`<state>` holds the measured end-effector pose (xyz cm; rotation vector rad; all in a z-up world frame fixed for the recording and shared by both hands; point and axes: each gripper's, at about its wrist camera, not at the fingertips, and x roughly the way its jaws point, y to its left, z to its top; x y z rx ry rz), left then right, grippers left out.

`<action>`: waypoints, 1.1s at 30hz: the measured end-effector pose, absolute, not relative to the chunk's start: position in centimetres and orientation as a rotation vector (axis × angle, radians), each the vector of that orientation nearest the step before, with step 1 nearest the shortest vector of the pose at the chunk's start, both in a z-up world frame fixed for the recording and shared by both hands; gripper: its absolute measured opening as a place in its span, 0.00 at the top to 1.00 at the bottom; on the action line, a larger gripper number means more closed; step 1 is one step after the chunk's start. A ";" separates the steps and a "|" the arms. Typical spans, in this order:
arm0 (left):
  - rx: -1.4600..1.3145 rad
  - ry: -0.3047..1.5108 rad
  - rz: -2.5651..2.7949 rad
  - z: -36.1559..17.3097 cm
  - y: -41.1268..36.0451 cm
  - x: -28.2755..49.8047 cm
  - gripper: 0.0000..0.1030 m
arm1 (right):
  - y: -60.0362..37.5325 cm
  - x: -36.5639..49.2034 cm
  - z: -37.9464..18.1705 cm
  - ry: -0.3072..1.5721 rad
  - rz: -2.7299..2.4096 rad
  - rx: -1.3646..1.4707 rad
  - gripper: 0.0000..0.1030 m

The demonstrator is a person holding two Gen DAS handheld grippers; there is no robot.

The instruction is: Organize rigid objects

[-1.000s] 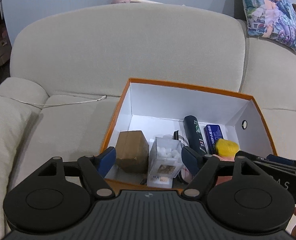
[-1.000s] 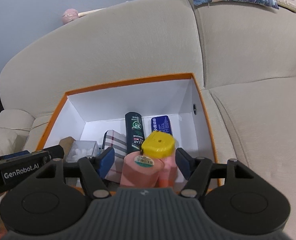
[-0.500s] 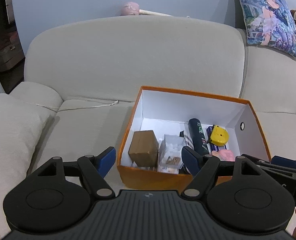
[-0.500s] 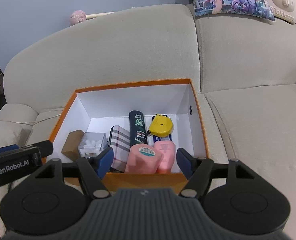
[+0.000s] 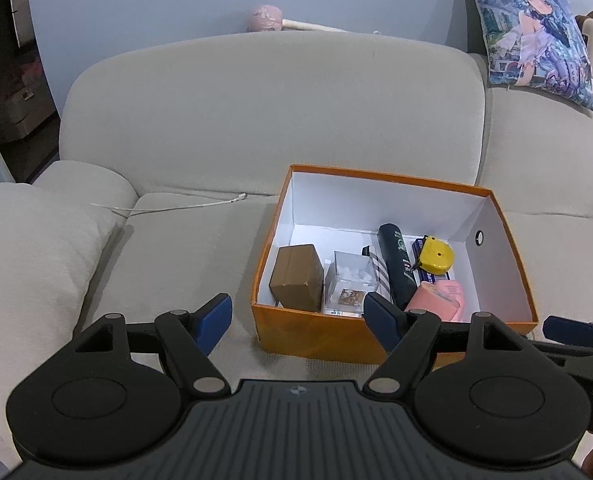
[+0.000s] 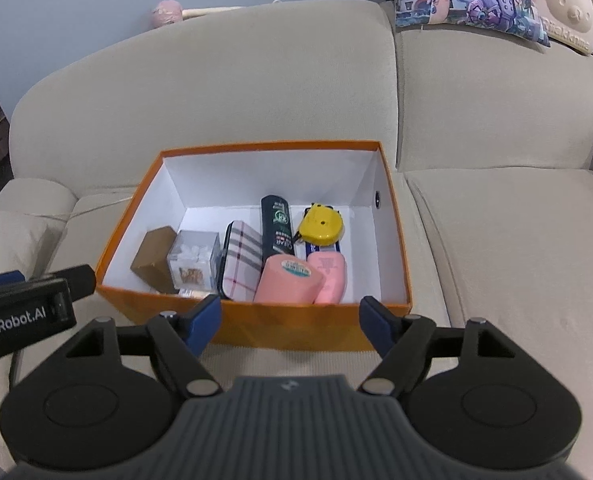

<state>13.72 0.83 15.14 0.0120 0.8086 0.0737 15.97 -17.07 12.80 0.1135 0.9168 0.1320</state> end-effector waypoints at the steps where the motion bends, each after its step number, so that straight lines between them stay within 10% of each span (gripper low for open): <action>1: 0.012 0.808 0.073 15.2 0.9 13.6 0.14 | -17.1 15.8 12.8 0.920 0.133 0.109 0.25; 33: 0.024 0.806 0.097 17.8 0.0 11.3 0.14 | -17.9 13.3 15.5 0.929 0.115 0.061 0.20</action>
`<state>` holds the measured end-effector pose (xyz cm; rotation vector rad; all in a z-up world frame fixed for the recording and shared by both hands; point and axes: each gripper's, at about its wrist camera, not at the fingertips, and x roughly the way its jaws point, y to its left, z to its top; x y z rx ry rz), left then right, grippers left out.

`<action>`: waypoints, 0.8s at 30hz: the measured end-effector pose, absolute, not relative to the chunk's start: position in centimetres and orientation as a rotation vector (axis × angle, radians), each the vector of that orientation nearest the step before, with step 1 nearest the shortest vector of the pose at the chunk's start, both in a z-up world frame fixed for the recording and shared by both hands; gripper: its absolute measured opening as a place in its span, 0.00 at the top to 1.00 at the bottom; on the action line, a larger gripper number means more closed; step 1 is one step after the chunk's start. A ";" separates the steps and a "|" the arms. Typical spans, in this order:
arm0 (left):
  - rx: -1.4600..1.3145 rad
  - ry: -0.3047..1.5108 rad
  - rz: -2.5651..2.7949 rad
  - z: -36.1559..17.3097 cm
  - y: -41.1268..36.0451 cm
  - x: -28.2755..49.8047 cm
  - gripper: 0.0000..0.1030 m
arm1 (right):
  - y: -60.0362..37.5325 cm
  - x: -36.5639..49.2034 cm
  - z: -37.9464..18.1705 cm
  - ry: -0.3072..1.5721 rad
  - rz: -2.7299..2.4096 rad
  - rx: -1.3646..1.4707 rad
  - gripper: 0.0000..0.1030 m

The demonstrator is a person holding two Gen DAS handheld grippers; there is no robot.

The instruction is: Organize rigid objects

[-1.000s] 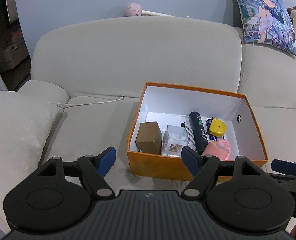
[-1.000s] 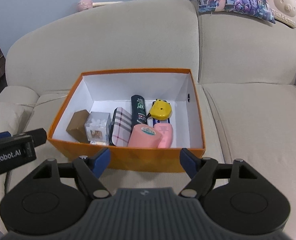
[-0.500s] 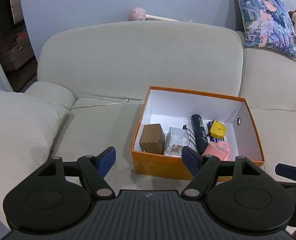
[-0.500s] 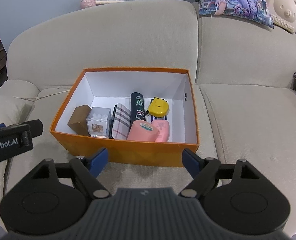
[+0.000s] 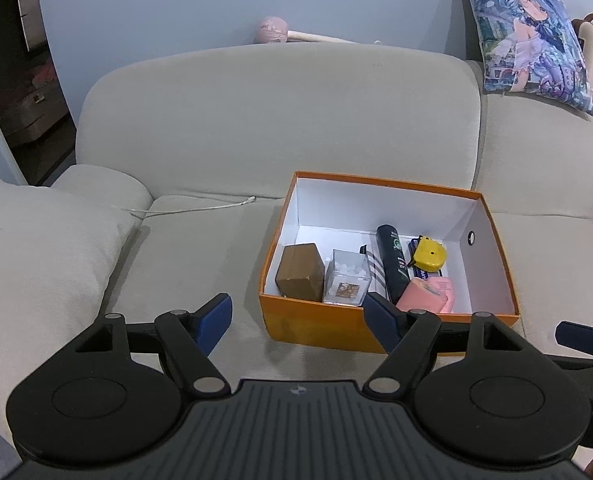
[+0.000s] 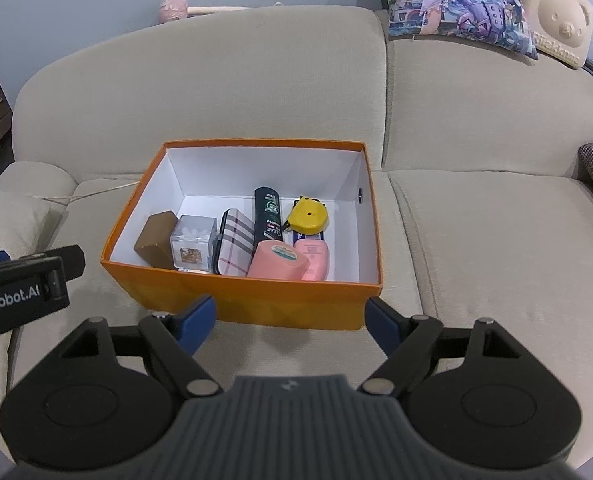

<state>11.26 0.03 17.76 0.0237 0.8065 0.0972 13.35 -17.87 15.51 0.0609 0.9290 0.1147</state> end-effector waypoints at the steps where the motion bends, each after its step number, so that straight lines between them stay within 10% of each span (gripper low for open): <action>1: 0.021 0.806 0.095 17.8 0.0 11.2 0.14 | -17.9 13.3 15.5 0.929 0.114 0.061 0.20; 24: 0.062 0.826 0.081 17.6 -0.8 11.1 0.14 | -17.6 13.1 15.1 0.948 0.106 0.043 0.19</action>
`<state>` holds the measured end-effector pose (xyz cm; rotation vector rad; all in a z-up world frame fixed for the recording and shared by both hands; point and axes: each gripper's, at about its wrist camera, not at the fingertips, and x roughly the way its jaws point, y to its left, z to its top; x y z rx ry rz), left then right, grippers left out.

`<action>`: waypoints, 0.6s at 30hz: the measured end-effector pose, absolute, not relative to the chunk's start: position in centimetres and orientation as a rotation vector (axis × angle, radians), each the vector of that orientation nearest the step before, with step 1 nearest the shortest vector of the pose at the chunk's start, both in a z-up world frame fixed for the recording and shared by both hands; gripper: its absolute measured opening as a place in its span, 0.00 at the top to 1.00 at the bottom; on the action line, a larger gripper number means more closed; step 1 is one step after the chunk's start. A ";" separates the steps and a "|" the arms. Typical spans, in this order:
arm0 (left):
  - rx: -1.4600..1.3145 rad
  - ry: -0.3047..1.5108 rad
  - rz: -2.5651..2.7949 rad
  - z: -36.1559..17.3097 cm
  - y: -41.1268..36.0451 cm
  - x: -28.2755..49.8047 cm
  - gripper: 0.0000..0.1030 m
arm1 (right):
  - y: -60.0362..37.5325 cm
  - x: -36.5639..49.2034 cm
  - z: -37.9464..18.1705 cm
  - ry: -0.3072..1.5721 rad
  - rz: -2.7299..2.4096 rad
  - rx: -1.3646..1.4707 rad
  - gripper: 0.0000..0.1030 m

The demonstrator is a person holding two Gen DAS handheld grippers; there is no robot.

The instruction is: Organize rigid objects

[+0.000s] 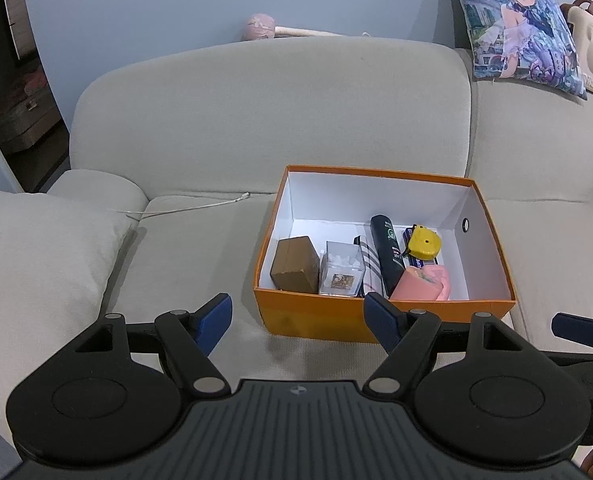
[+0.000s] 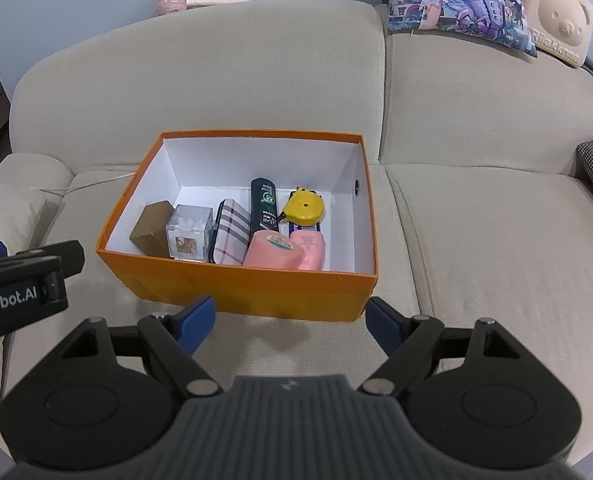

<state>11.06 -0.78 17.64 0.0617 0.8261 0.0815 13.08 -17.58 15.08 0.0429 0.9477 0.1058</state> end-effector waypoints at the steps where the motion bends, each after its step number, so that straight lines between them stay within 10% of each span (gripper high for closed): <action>1: 0.064 0.827 0.083 17.6 -0.8 11.1 0.14 | -17.6 13.1 15.1 0.948 0.106 0.042 0.19; 18: 0.077 0.797 0.068 17.5 -0.7 10.9 0.12 | -17.0 13.1 15.0 0.951 0.096 0.029 0.18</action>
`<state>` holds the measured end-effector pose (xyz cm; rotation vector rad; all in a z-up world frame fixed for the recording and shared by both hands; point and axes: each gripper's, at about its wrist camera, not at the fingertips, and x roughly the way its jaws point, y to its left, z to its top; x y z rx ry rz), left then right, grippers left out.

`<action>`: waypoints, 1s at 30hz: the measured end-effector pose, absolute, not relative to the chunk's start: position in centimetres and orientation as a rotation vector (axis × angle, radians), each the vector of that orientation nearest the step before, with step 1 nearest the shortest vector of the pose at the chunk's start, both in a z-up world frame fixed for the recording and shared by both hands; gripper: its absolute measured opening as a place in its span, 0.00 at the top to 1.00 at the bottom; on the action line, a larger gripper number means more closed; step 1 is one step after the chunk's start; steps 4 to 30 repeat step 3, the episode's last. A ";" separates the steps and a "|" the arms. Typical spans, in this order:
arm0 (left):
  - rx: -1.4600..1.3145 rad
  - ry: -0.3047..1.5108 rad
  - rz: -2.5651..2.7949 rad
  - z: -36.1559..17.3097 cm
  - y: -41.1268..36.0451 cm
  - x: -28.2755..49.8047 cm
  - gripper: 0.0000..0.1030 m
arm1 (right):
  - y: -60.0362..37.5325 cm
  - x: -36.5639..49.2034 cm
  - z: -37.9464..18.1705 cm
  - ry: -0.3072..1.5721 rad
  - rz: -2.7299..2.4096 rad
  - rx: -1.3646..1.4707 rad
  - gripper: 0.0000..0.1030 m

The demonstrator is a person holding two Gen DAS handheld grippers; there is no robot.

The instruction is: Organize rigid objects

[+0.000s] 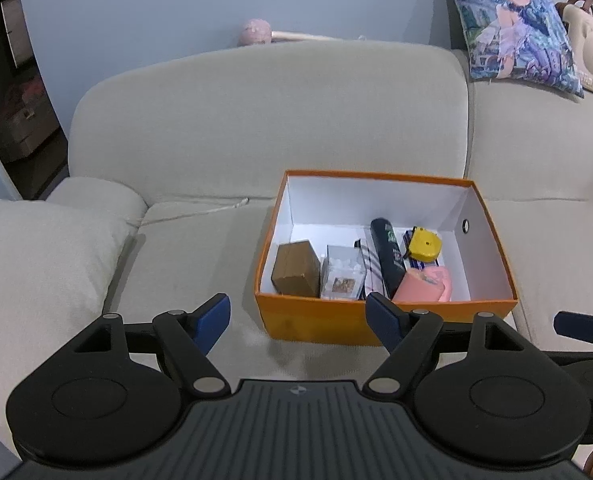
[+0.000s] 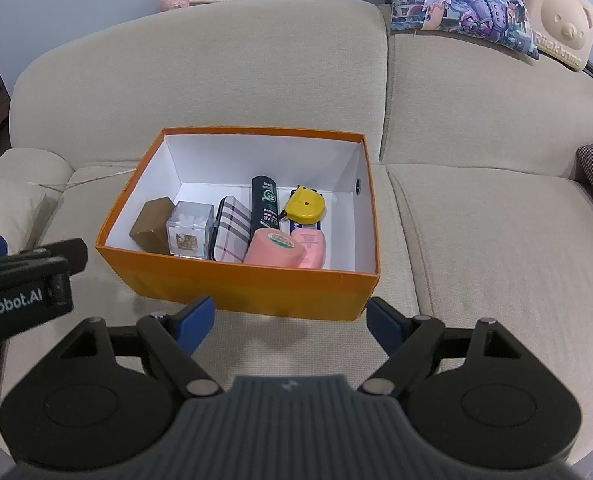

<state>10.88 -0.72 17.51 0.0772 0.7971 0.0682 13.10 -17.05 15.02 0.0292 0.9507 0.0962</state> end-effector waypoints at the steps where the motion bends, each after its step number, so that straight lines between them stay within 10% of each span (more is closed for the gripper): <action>1: 0.078 0.792 0.066 17.6 -0.7 10.9 0.12 | -17.0 13.1 15.0 0.951 0.094 0.029 0.18; 30: 0.080 0.785 0.064 17.7 -0.8 10.8 0.11 | -16.9 13.0 15.1 0.949 0.089 0.030 0.17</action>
